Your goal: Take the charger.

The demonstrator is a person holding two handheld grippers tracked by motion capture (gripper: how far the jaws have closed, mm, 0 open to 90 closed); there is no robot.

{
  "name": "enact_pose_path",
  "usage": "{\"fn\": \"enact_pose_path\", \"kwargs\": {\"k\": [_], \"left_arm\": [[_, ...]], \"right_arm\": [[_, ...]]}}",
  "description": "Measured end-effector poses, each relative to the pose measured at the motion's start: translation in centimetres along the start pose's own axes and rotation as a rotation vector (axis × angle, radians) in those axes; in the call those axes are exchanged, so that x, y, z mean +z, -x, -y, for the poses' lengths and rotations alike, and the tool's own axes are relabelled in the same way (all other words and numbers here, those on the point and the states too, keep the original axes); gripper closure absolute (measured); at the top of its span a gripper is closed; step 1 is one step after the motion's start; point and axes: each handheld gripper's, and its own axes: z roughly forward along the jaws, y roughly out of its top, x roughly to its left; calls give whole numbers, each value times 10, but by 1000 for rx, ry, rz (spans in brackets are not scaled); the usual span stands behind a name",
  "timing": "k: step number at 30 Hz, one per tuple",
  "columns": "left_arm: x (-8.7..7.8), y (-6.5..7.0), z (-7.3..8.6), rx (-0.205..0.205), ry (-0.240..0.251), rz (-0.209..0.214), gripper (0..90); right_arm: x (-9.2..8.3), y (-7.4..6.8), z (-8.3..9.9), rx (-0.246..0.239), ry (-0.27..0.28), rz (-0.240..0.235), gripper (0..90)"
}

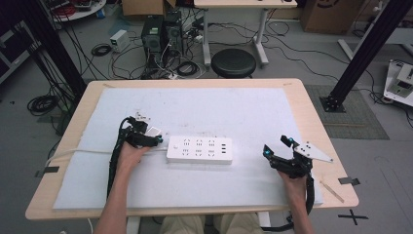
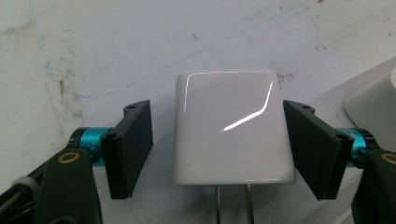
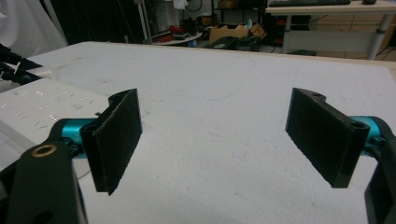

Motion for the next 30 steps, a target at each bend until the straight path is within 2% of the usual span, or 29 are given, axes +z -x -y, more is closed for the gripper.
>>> {"fn": "enact_pose_path", "kwargs": {"k": [11,15,30], "left_arm": [[0,0,0,2,11,16,351],[-1,1,0,8,12,22,410],[-2,2,2,9,20,17,424]], "right_arm": [[1,-1,0,-2,-5,0,190],[0,-1,0,-1,-7,-1,190],[0,0,0,1,-2,-3,191]]}}
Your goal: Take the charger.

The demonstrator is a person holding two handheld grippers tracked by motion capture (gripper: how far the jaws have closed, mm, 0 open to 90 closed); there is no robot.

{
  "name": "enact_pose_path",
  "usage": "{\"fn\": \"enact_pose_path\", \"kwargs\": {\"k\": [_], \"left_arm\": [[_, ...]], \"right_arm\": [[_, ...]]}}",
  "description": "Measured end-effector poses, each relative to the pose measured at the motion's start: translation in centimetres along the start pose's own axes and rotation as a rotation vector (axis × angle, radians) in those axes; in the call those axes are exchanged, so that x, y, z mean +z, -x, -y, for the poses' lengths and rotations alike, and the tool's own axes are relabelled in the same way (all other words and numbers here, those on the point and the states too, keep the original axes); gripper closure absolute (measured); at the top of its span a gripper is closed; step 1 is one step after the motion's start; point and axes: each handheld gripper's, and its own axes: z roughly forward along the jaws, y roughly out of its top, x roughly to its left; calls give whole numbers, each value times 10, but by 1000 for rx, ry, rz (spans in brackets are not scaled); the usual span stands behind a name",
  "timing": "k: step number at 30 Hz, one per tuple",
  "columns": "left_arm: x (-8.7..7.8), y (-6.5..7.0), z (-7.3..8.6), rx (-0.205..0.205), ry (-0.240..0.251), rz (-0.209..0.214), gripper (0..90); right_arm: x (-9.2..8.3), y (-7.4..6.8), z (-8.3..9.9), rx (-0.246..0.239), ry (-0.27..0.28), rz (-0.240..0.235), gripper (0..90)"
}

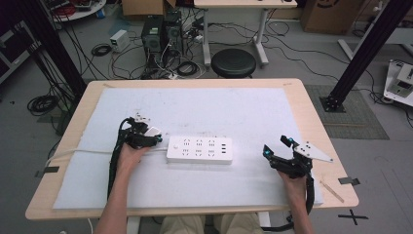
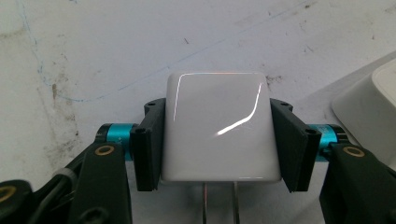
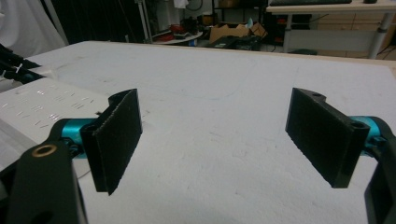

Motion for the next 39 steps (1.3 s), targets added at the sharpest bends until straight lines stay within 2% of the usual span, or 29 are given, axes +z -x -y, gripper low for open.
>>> {"fn": "enact_pose_path", "kwargs": {"k": [5,10,11,17,25,27,30,31,33,39], "left_arm": [[-11,1,-2,0,44,0,424],[-18,3,-3,9,55,3,424],[-24,5,-3,10,67,0,423],[-38,11,-5,14,103,2,424],[-56,28,-7,62,140,9,424],[-63,36,-8,81,164,18,424],[-64,39,-9,86,169,19,424],[-67,46,-13,108,177,26,423],[-67,50,-15,123,181,31,424],[-67,58,-19,140,189,42,424]], "right_arm": [[-1,-1,0,3,2,2,191],[-1,-1,0,6,2,3,191],[-1,0,0,8,6,1,191],[0,-1,-1,3,0,5,191],[-1,-1,0,11,8,3,191],[-1,0,-1,17,3,-2,191],[-1,0,-1,23,-5,-7,191],[-1,0,-1,18,-5,-4,191],[0,-1,-1,18,-7,-6,191],[0,-1,0,18,-8,-7,191]]}}
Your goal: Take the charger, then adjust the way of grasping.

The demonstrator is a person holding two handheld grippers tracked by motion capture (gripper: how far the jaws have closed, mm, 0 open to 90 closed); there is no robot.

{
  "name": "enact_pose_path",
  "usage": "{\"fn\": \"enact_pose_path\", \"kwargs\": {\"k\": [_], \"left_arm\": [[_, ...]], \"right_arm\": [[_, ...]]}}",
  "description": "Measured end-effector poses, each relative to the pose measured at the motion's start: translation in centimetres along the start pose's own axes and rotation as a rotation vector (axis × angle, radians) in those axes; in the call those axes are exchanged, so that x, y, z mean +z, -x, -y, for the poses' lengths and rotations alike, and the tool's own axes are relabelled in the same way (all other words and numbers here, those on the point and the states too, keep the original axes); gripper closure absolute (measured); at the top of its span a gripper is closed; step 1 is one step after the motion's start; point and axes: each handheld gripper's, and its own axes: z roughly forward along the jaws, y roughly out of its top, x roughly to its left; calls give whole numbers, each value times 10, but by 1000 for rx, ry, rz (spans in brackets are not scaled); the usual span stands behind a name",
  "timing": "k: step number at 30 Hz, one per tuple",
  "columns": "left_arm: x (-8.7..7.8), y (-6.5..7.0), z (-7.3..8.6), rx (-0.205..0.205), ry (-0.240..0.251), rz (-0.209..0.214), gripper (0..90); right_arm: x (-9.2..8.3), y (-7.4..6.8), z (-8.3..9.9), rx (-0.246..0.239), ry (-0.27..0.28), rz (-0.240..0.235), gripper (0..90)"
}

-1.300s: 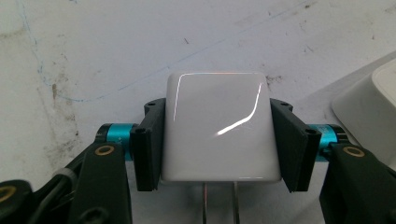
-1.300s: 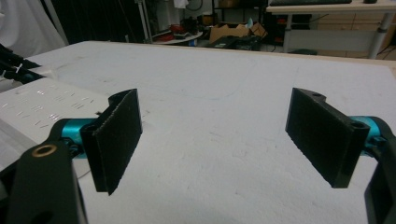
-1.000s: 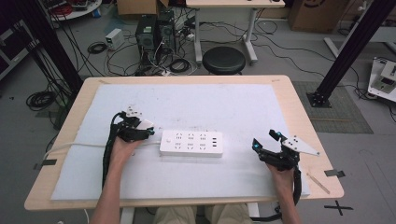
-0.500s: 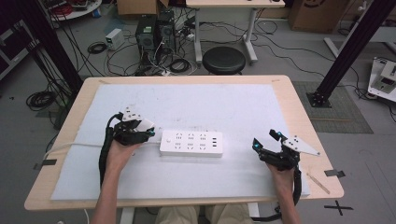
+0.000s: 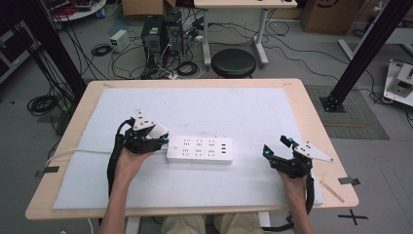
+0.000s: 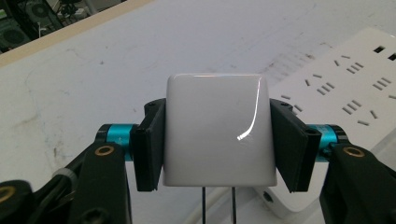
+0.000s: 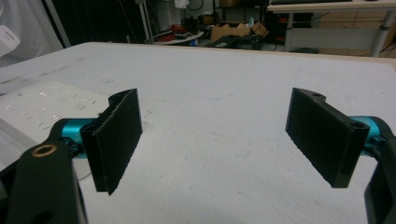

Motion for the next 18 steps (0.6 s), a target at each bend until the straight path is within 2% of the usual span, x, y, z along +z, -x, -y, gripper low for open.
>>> {"fn": "enact_pose_path", "kwargs": {"k": [1,2,5,7,11,13,15,16,18], "left_arm": [[0,0,0,0,0,0,424],[1,11,-4,27,13,22,424],[1,24,-8,66,34,35,423],[1,34,-10,99,53,36,423],[1,54,-13,159,101,37,423],[1,63,-12,205,118,31,424],[2,73,-11,234,144,27,424],[2,73,-11,234,144,27,423],[4,84,-9,268,173,24,423]], "right_arm": [[0,0,0,-3,0,-2,191],[0,0,0,-2,-3,0,191],[0,1,0,-4,-1,-4,191],[1,0,0,2,-10,-10,192],[6,-2,-2,-27,-46,-34,195],[7,-4,-2,-34,-70,-39,195],[9,-6,-3,-43,-85,-46,196],[9,-6,-3,-43,-85,-46,196],[8,-6,-4,-41,-94,-67,249]]}}
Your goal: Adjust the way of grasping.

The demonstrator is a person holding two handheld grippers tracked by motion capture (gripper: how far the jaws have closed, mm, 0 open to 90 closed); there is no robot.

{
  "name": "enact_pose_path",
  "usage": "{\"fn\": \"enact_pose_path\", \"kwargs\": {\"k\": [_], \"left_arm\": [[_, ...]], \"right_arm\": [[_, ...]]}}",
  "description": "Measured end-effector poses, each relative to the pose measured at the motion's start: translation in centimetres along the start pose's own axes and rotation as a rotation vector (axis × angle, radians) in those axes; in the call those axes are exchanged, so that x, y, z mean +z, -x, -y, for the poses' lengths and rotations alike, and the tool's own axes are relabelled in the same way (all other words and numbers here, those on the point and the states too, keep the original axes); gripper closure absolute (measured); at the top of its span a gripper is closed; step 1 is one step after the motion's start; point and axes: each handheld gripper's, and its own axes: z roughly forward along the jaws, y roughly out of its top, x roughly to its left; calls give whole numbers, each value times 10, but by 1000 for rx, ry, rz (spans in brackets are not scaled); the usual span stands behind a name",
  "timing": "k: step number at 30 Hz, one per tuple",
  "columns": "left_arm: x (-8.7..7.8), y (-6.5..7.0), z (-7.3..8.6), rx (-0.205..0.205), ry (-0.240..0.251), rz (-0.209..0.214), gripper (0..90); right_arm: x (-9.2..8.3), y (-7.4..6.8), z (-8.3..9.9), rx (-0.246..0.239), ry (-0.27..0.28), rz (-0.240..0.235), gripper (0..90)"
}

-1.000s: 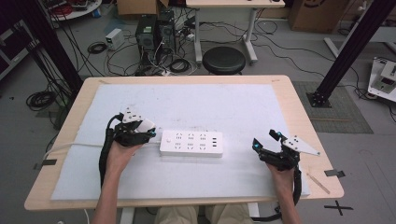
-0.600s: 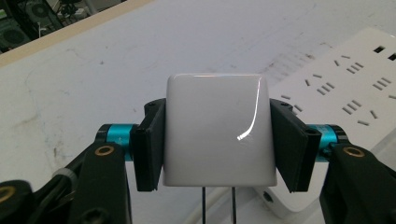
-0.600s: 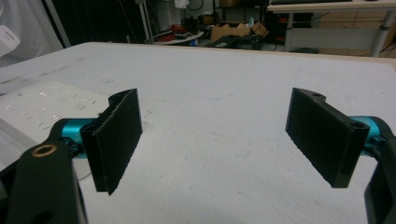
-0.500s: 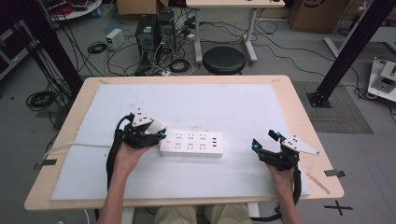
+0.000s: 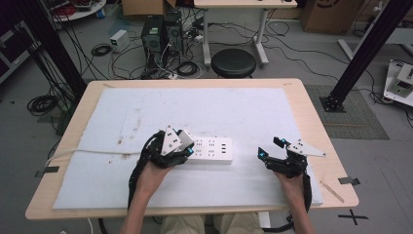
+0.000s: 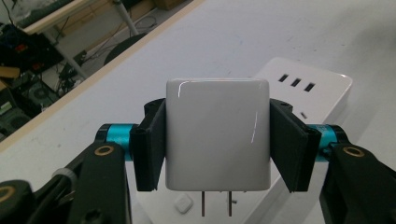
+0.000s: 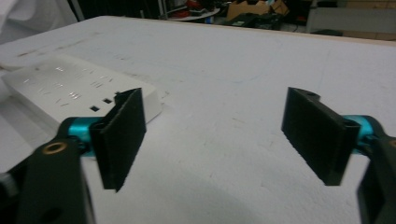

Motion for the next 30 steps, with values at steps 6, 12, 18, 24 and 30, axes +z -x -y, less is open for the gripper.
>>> {"fn": "enact_pose_path", "kwargs": {"k": [6,12,18,24,30], "left_arm": [[1,17,-2,53,36,0,423],[2,26,-1,107,63,-1,423],[4,39,5,204,126,-26,424],[6,58,5,335,175,-107,423],[8,76,3,453,202,-159,424]], "right_arm": [[-2,-3,-1,23,5,-32,247],[0,-9,-5,49,17,-97,237],[6,-24,-19,42,14,-186,215],[8,-40,-32,25,6,-260,212],[16,-56,-42,20,-13,-343,213]]}}
